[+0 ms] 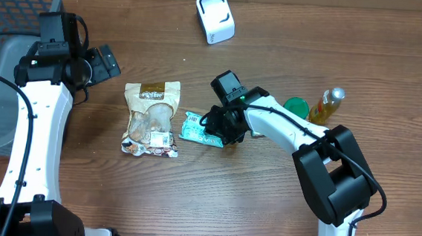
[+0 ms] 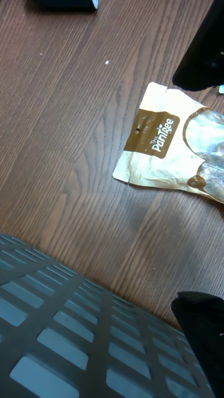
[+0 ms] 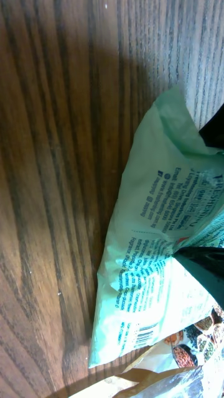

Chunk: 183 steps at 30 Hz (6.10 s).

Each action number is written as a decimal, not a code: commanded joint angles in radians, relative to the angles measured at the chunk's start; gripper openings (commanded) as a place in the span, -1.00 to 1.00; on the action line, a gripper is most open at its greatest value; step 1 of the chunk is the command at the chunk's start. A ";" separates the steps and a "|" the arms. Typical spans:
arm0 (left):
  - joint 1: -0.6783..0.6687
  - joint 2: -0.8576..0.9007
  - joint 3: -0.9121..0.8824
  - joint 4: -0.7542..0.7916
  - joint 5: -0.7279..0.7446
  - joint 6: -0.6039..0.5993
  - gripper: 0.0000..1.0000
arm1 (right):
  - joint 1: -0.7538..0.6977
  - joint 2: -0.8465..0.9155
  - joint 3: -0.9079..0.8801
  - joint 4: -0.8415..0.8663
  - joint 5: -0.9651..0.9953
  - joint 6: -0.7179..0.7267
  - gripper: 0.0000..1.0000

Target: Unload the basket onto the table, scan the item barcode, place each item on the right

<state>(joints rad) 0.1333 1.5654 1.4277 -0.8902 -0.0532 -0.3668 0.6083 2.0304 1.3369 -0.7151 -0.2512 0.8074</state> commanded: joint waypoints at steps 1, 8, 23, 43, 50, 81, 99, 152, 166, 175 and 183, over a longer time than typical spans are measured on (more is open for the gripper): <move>0.008 0.005 0.008 0.004 -0.006 0.003 0.99 | 0.002 0.027 -0.035 0.000 0.040 -0.004 -0.27; 0.008 0.005 0.008 0.004 -0.006 0.004 0.99 | -0.045 -0.010 -0.016 -0.026 -0.054 -0.072 -0.78; 0.008 0.005 0.008 0.004 -0.006 0.004 0.99 | -0.124 -0.137 -0.025 -0.039 -0.241 -0.367 -0.15; 0.008 0.005 0.008 0.004 -0.006 0.003 0.99 | -0.119 -0.089 -0.127 0.137 -0.204 -0.250 -0.04; 0.008 0.005 0.008 0.004 -0.006 0.003 0.99 | -0.121 -0.089 -0.185 0.226 -0.196 -0.220 -0.14; 0.008 0.005 0.008 0.004 -0.006 0.003 0.99 | -0.184 -0.329 -0.236 0.275 -0.484 -0.417 -0.93; 0.008 0.005 0.008 0.004 -0.006 0.004 0.99 | -0.184 -0.458 -0.236 0.055 -0.483 -0.649 -0.93; 0.008 0.005 0.008 0.004 -0.006 0.003 0.99 | -0.183 -0.457 -0.236 0.054 -0.484 -0.649 -0.93; 0.008 0.005 0.008 0.004 -0.006 0.003 0.99 | -0.183 -0.457 -0.236 0.051 -0.483 -0.649 -0.93; 0.008 0.005 0.008 0.004 -0.006 0.003 0.99 | -0.182 -0.457 -0.236 0.050 -0.483 -0.649 -0.93; 0.008 0.005 0.008 0.004 -0.006 0.004 0.99 | -0.134 -0.457 -0.236 0.051 -0.343 -0.649 -0.93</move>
<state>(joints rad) 0.1333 1.5654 1.4277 -0.8902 -0.0532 -0.3668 0.4438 1.6009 1.0935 -0.6704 -0.6590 0.1673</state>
